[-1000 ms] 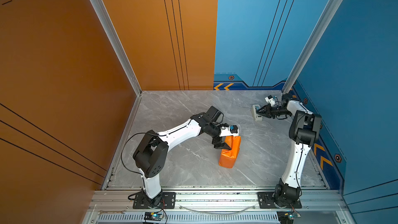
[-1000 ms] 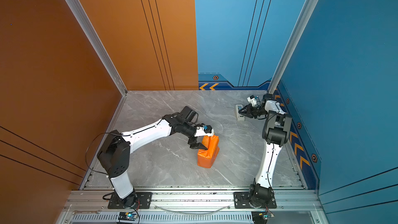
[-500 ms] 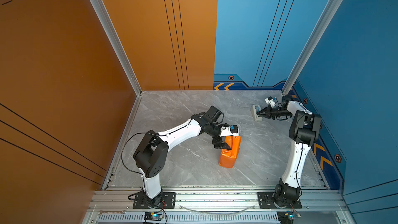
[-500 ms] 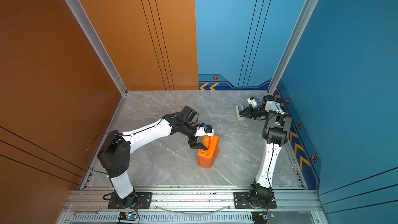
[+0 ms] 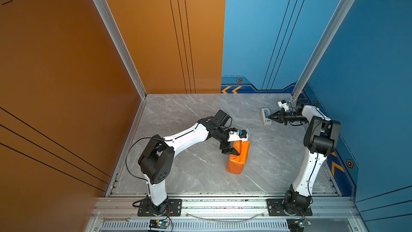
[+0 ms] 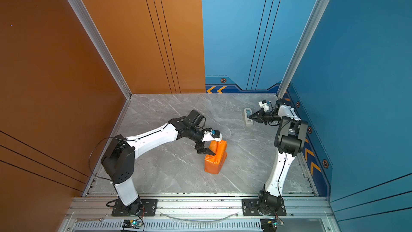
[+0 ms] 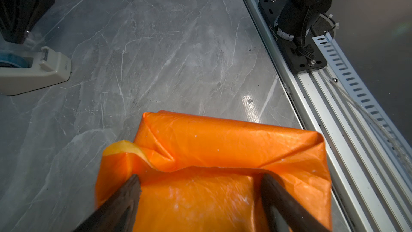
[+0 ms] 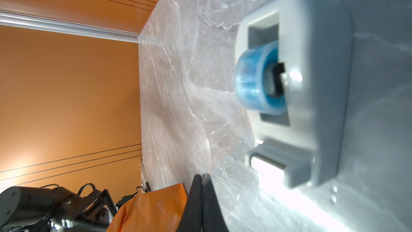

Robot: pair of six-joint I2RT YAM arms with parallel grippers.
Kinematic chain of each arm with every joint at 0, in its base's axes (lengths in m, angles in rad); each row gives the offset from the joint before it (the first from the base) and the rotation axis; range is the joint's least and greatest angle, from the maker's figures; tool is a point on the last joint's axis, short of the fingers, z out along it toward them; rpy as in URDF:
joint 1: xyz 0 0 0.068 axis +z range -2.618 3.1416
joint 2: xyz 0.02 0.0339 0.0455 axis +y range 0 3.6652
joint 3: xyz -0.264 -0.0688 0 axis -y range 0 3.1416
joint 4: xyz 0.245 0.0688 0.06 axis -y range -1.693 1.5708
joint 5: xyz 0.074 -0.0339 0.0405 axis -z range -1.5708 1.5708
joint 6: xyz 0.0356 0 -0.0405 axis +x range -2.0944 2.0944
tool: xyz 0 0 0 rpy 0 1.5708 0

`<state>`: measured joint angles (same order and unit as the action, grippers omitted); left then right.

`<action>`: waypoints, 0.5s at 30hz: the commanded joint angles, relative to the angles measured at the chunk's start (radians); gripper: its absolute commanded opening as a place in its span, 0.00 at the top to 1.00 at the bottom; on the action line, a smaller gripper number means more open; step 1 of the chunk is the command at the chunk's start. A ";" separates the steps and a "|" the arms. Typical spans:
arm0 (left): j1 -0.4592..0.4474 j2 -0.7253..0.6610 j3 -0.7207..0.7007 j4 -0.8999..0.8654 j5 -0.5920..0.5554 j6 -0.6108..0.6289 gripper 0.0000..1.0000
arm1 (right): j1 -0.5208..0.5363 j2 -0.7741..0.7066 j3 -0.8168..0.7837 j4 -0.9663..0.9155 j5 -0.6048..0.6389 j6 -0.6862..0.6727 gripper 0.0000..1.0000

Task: Wrap a gift box in wrapping paper
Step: Tear off the tape with the cutter.

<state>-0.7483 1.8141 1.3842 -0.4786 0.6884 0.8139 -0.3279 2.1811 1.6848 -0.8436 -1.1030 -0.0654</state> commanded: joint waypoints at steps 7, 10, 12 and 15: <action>-0.030 0.074 -0.022 -0.090 -0.115 0.005 0.16 | -0.024 -0.219 -0.297 0.142 0.127 0.194 1.00; -0.033 0.077 -0.022 -0.090 -0.116 0.007 0.15 | -0.019 -0.230 -0.382 0.215 0.164 0.240 1.00; -0.036 0.077 -0.022 -0.089 -0.116 0.008 0.15 | -0.013 -0.208 -0.415 0.265 0.193 0.268 1.00; -0.037 0.076 -0.022 -0.090 -0.116 0.009 0.16 | -0.002 -0.153 -0.416 0.307 0.224 0.294 1.00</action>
<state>-0.7612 1.8168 1.3926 -0.4782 0.6773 0.8139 -0.3420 1.9842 1.2827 -0.6067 -0.9382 0.1699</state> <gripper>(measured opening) 0.846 0.048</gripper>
